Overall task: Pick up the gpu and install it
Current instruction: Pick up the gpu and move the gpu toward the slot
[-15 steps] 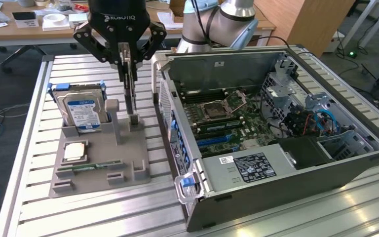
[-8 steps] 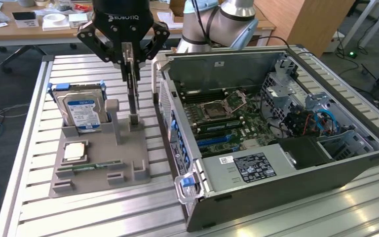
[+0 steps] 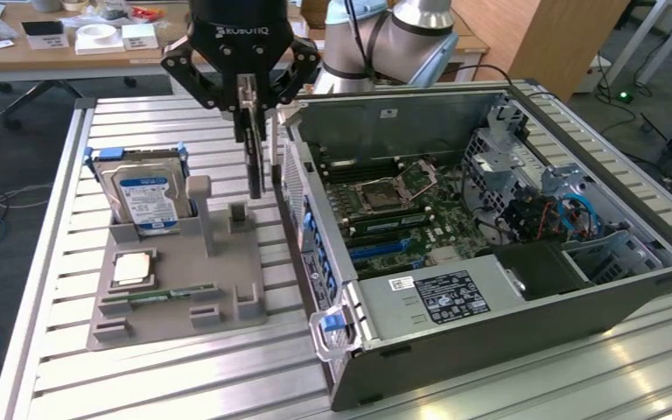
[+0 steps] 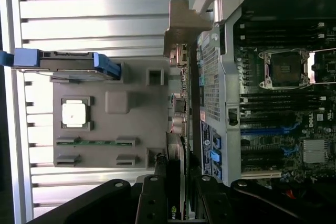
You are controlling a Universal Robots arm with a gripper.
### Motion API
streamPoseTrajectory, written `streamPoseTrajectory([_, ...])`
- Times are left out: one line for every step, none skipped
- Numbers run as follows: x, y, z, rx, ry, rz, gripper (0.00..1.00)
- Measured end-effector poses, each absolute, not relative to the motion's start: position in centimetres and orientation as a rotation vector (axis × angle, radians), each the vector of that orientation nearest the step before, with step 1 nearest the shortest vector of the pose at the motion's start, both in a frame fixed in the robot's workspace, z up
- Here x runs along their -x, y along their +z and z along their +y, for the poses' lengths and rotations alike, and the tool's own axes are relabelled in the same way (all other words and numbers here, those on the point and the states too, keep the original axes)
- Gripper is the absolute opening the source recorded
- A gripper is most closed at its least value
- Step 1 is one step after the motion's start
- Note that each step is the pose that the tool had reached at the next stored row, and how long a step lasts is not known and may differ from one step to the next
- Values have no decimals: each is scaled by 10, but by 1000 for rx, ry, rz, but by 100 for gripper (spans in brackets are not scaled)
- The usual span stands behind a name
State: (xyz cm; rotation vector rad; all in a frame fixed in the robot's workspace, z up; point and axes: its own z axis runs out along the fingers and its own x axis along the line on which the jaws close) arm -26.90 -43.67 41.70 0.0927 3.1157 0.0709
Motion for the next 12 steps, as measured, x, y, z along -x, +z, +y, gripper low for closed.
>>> streamPoseTrajectory([266, 417, -437, -91, 71, 3116, 26])
streamPoseTrajectory([263, 417, -437, -90, 72, 3116, 26])
streamPoseTrajectory([260, 417, -437, -88, 72, 3116, 26])
streamPoseTrajectory([257, 417, -437, -87, 73, 3116, 26])
streamPoseTrajectory([254, 417, -437, -86, 73, 3116, 26])
streamPoseTrajectory([250, 417, -437, -85, 74, 3116, 26])
streamPoseTrajectory([247, 417, -437, -85, 74, 3116, 26])
streamPoseTrajectory([244, 417, -437, -84, 75, 3116, 26])
streamPoseTrajectory([241, 417, -437, -83, 75, 3116, 26])
streamPoseTrajectory([238, 417, -437, -82, 75, 3116, 26])
streamPoseTrajectory([235, 417, -437, -81, 75, 3116, 26])
streamPoseTrajectory([232, 417, -437, -81, 76, 3116, 26])
